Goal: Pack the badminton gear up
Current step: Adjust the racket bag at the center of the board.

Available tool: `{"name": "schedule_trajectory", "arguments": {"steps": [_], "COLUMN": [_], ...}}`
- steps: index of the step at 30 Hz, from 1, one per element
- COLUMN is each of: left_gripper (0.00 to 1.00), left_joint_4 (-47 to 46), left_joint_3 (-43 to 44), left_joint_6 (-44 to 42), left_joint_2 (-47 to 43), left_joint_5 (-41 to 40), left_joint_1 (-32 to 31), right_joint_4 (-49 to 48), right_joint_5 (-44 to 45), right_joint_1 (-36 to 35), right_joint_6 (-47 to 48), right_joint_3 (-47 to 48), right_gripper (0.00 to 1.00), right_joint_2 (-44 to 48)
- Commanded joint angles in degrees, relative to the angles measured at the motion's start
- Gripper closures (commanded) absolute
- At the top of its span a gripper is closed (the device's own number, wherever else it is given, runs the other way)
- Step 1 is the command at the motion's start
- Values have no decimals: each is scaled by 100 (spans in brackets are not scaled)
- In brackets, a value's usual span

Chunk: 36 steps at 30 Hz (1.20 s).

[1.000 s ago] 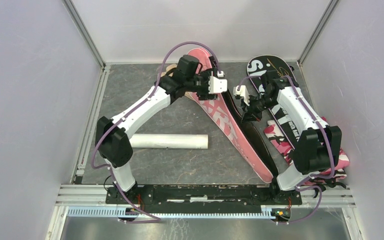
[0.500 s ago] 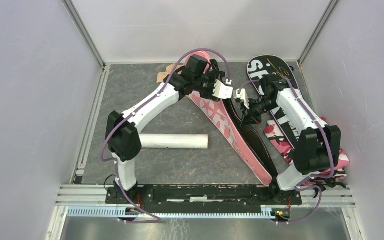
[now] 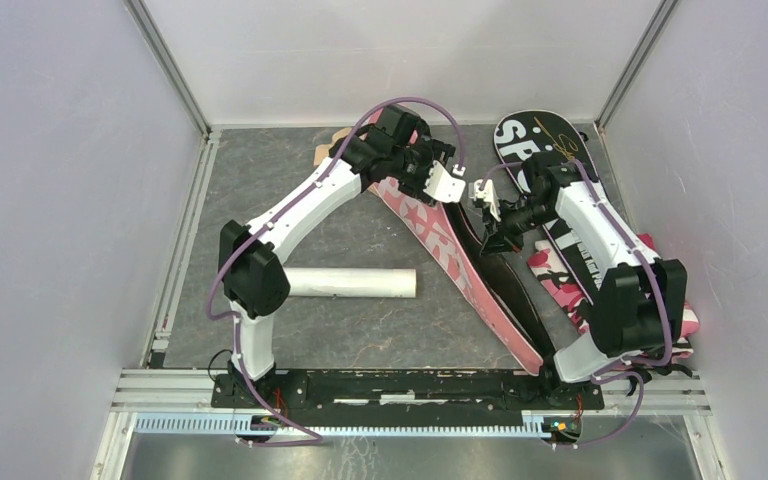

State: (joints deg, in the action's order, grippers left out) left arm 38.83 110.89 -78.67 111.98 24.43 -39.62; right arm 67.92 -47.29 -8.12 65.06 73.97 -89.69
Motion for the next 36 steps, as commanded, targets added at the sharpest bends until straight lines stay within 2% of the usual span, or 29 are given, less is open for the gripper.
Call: {"name": "schedule_trajectory", "arguments": {"steps": [1, 7, 15, 20, 24, 29, 32, 34, 36], "left_gripper": [22, 20, 21, 24, 31, 41, 52, 63, 79], "left_joint_4": [453, 901, 1011, 1289, 1500, 1698, 1779, 1791, 1776], "left_joint_3": [322, 445, 571, 566, 565, 539, 503, 412, 306], "left_joint_6": [-521, -776, -766, -730, -661, -535, -408, -363, -233], "left_joint_2": [96, 178, 249, 280, 267, 184, 67, -35, -150], "left_joint_5": [286, 210, 279, 291, 299, 329, 356, 366, 377], "left_joint_1": [6, 6, 6, 6, 11, 48, 97, 127, 152], "right_joint_4": [401, 401, 405, 400, 404, 394, 393, 348, 204], "right_joint_5": [-562, -536, -637, -782, -928, -997, -1027, -1053, -1072], "right_joint_1": [-21, -45, -148, -163, -157, -150, -146, -149, -157], "right_joint_6": [720, 823, 868, 859, 834, 663, 401, 171, -193], "right_joint_3": [-44, -151, -337, -447, -553, -556, -419, -309, -201], "right_gripper": [100, 100, 100, 97, 92, 80, 68, 53, 37], "right_joint_2": [320, 477, 640, 730, 780, 795, 758, 785, 842]}}
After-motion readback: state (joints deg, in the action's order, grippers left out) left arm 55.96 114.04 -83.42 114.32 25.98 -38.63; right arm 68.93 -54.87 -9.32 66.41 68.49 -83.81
